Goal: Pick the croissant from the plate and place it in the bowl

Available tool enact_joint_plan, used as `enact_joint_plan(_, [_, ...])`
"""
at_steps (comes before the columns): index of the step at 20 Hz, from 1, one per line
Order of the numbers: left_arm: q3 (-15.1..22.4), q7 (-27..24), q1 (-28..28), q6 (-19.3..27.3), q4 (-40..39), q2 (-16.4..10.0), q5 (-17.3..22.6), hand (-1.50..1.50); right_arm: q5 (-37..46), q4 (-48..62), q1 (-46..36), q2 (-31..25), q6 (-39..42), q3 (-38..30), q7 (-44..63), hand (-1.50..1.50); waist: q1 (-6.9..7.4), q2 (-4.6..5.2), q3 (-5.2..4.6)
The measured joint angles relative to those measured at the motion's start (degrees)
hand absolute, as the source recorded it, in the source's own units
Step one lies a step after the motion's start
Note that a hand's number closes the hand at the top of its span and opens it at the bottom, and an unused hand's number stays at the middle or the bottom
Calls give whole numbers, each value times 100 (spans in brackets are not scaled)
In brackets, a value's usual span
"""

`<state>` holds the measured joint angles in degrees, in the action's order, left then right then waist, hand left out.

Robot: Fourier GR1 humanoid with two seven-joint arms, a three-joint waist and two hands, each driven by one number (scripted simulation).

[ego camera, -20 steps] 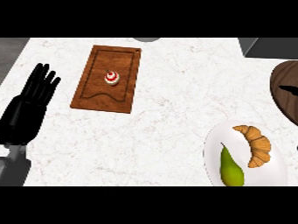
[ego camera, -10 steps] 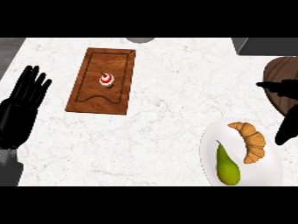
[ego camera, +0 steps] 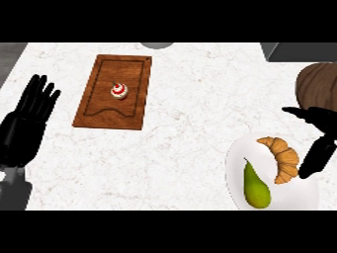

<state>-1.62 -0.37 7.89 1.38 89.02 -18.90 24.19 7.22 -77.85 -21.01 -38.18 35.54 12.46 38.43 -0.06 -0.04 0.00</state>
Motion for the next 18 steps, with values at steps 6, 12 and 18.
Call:
enact_joint_plan(6, [-122,100,-2,-126,62,75,-42,0,740,-294,537,161,-438,-144,-597,-150,0,-1,0])
enact_joint_plan(12, [-179,194,-114,-182,235,222,-225,0,1434,-125,812,362,-633,-307,-1279,-150,11,1,1])
enact_joint_plan(18, [-276,195,-70,-275,174,393,-383,0,2005,317,649,733,-558,-394,-1525,-150,18,4,1])
